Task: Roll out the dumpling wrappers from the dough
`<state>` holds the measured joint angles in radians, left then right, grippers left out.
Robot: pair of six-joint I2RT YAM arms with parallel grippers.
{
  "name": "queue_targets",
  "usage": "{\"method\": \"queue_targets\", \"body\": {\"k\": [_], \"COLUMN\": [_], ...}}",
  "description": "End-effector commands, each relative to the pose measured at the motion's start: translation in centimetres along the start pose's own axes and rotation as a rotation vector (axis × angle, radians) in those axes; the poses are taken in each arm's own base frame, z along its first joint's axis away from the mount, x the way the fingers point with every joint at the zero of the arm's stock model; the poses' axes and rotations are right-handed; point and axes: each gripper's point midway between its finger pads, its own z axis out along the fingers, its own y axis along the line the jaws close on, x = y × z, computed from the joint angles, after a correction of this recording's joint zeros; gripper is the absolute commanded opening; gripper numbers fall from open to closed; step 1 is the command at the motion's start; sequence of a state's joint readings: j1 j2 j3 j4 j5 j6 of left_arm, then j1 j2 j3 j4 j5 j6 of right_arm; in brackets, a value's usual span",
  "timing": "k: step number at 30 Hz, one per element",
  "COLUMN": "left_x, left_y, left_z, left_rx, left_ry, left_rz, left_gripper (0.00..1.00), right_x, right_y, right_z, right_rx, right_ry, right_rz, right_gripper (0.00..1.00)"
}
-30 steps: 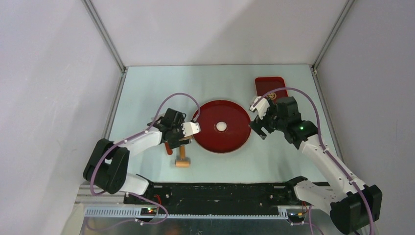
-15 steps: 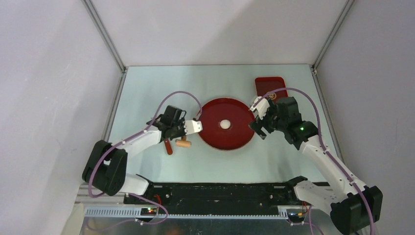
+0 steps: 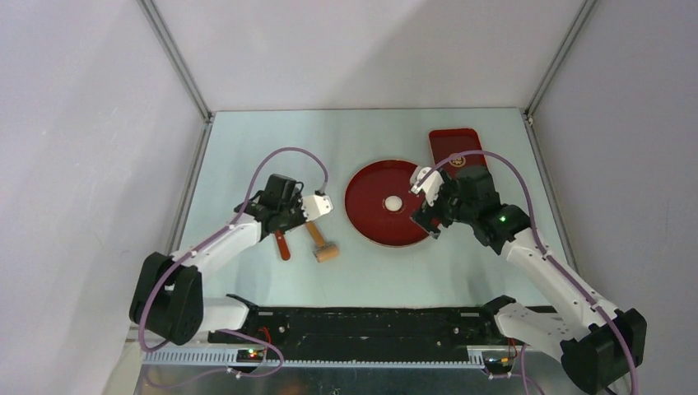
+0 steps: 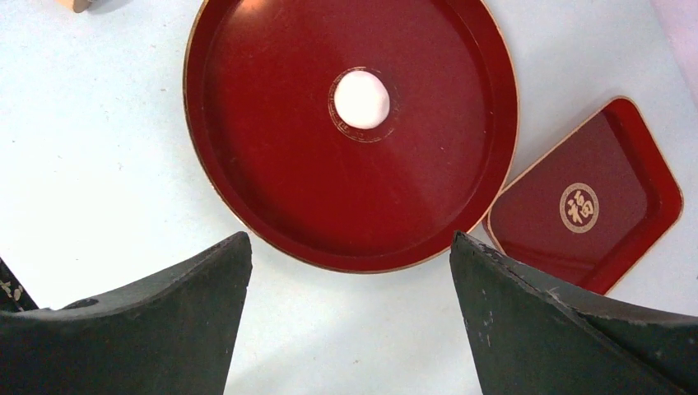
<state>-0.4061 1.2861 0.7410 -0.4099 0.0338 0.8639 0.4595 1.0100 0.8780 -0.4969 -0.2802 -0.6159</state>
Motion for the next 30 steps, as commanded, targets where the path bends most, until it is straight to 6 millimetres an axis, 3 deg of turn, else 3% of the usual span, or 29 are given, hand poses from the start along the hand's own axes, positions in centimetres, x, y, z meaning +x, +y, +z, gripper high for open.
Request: {"method": "queue_targets", "body": {"k": [1,2,5,12,20,23,27,30], "left_x": [-1.5,-1.4,-1.5,-0.9,-0.5,-0.4,-0.3,-0.4], "left_y": [0.7,0.7,0.9,0.8,-0.5,-0.9,-1.3,-1.5], "left_z": [0.3,0.6,2.0,4.6,5.3,5.5,5.7,5.7], "left_rx": [0.014,0.02,0.047,0.111,0.299,0.339,0.381,0.39], "left_ry": [-0.028,-0.021,0.011,0.084,0.124,0.148,0.171,0.173], "left_rz": [-0.061,-0.072,-0.097,-0.111,-0.152,-0.155,-0.156,-0.16], "left_gripper": [0.19,0.32,0.46,0.49,0.41,0.31,0.26,0.03], "right_x": [-2.0,-2.0,-1.9,-1.6,-1.6,-1.7,-1.8,-1.9], "right_y": [-0.5,-0.5,-0.4,-0.2,0.1,0.2,0.3,0.3], "right_z": [-0.3,-0.3,-0.4,-0.7,-0.8,-0.8,-0.8,-0.7], "right_rx": [0.014,0.011,0.01,0.007,-0.004,-0.004,-0.006,-0.007], "right_ry": [-0.04,-0.037,-0.036,-0.05,-0.054,-0.055,-0.058,-0.059], "right_rz": [-0.003,-0.001,0.003,0.009,0.005,0.002,-0.002,-0.006], "right_gripper": [0.92,0.92,0.92,0.92,0.91,0.91,0.91,0.91]}}
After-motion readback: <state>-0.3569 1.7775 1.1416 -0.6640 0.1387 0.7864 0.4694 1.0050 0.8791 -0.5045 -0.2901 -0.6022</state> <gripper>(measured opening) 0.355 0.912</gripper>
